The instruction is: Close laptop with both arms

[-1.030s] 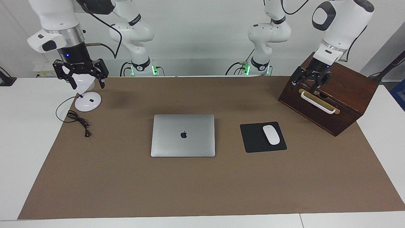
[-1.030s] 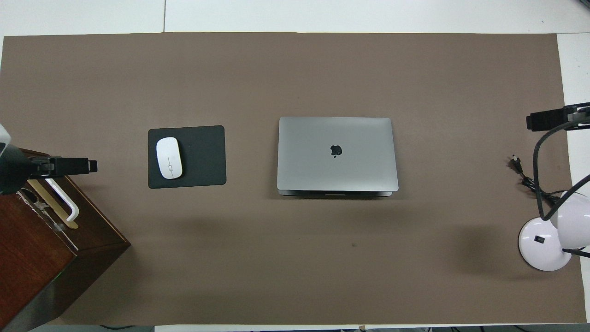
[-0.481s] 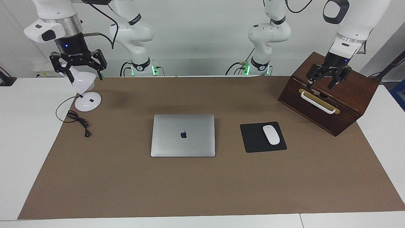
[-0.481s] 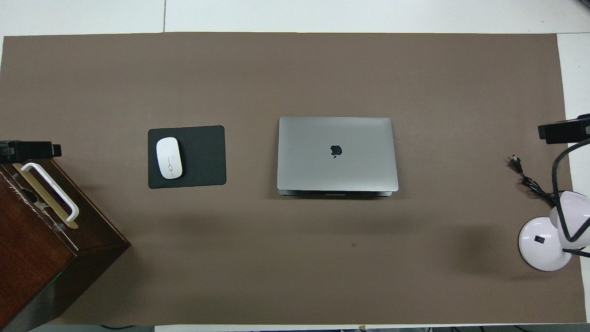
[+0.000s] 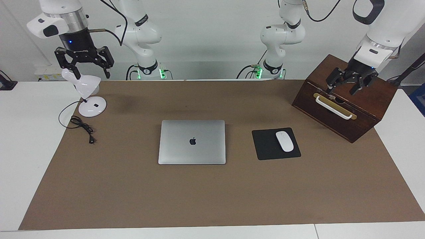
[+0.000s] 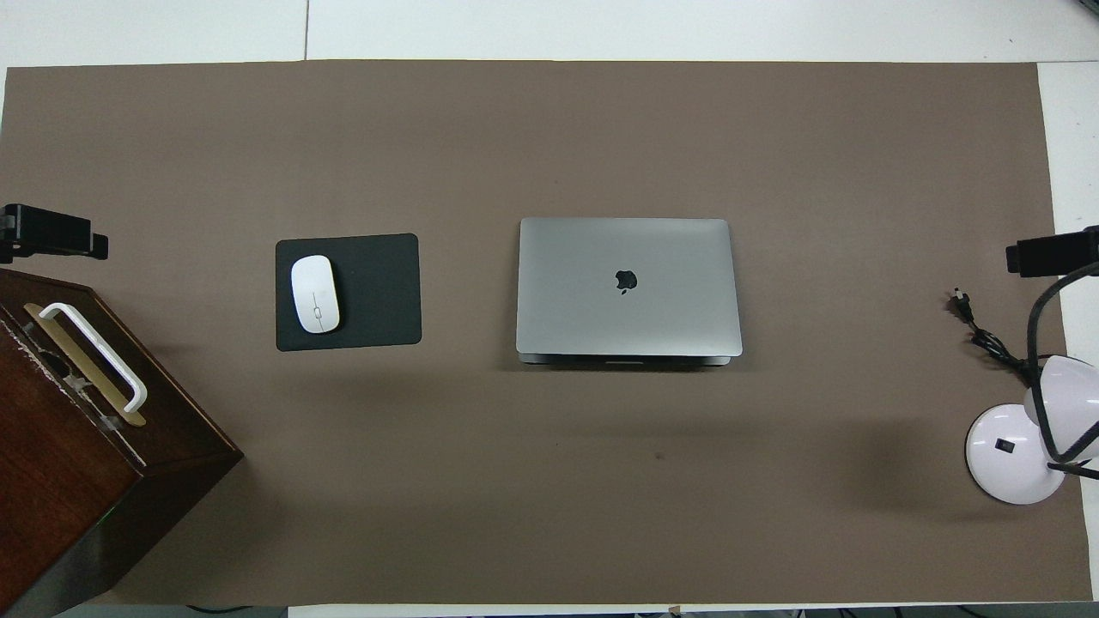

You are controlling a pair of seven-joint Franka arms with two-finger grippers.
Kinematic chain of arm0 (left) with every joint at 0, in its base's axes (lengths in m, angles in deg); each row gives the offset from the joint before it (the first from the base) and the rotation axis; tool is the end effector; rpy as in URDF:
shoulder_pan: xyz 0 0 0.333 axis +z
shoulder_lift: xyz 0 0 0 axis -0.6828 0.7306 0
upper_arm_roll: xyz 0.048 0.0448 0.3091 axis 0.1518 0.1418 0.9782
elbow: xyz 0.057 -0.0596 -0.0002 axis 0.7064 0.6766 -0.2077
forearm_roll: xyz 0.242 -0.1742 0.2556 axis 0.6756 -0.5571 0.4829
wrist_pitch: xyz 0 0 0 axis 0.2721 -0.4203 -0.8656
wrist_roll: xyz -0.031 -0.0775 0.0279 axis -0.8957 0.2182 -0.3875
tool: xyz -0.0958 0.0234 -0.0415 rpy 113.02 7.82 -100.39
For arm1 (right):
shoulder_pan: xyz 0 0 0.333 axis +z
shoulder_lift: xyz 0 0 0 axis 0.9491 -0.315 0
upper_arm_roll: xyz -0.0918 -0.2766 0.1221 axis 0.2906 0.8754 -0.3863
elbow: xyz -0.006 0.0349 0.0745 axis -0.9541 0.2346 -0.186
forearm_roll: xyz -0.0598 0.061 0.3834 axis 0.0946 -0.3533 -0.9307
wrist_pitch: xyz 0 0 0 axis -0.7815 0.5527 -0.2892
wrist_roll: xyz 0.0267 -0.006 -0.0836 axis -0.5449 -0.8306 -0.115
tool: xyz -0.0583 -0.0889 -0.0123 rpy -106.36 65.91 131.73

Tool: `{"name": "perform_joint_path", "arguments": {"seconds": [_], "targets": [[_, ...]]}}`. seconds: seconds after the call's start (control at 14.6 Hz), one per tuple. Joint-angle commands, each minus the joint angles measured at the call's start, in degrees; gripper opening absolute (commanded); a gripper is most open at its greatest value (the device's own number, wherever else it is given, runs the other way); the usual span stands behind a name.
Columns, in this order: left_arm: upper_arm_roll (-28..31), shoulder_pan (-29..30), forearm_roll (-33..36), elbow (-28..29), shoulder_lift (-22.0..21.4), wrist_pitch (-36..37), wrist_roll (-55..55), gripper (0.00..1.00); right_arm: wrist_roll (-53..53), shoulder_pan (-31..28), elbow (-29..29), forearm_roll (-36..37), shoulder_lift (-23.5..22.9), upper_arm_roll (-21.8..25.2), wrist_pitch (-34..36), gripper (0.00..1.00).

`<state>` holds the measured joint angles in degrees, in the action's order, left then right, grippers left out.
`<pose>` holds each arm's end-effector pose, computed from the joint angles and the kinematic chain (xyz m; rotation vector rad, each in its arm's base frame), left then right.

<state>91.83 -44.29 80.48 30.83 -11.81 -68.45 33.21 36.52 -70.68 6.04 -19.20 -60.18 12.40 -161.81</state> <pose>0.5593 0.0045 0.6177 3.0631 -0.0848 0.0363 0.5188 -0.0032 0.6816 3.0872 0.1010 0.2071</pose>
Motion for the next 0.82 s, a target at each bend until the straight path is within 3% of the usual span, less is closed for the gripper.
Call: {"name": "perform_joint_path", "arguments": {"seconds": [0.0,0.41,0.76], "targets": [[0.03,-0.09,1.33,-1.02,1.31,4.51,-0.57,1.00,1.17,-0.25,-0.62,0.06,0.02,-0.24,0.83,1.00],[-0.06,-0.44,3.00,-1.02,1.31,5.50,-1.09,1.00,1.35,-0.25,-0.62,-0.03,0.02,-0.41,0.39,1.00],[-0.06,-0.44,3.17,-2.78,2.37,2.24,-3.56,1.00,3.89,-0.25,-0.18,-1.08,0.37,-1.46,6.26,1.00]]}}
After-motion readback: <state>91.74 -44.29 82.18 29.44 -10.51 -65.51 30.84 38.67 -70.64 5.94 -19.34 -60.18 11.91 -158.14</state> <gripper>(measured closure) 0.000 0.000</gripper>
